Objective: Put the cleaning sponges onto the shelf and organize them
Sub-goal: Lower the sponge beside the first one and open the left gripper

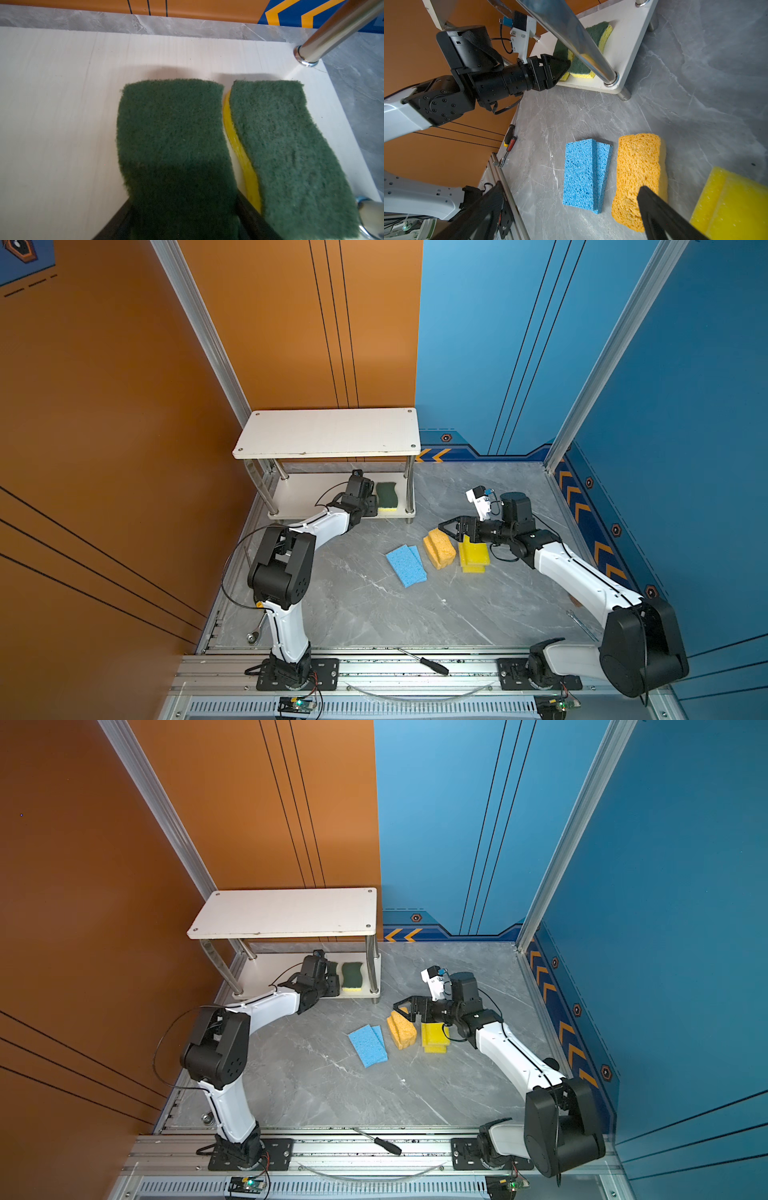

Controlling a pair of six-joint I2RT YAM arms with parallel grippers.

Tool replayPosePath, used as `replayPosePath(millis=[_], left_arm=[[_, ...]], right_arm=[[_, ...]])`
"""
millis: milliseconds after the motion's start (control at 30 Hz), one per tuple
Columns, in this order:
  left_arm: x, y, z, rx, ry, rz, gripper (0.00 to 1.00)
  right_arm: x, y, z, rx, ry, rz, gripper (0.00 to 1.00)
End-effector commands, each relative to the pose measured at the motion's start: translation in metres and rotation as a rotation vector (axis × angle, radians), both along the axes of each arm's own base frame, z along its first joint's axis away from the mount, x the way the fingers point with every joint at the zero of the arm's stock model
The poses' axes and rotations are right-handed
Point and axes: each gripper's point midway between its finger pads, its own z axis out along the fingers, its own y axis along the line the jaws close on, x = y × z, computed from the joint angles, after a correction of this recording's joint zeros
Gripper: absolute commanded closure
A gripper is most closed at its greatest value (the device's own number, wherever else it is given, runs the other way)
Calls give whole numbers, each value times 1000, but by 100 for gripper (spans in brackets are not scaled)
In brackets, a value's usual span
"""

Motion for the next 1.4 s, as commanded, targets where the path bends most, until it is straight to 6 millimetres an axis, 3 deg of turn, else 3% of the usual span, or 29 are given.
replayPosePath(millis=[0,400,1367], left_arm=[[8,3,0,-23,10,12,36],[7,2,-9,-32,36,11,31],[-4,5,5,-41,28,23,20]], right_arm=[[-1,-5,6,-14,-33,-7,0],[0,-6,6,-15,-31,-10,0],[2,-4,10,-8,-34,-7,0]])
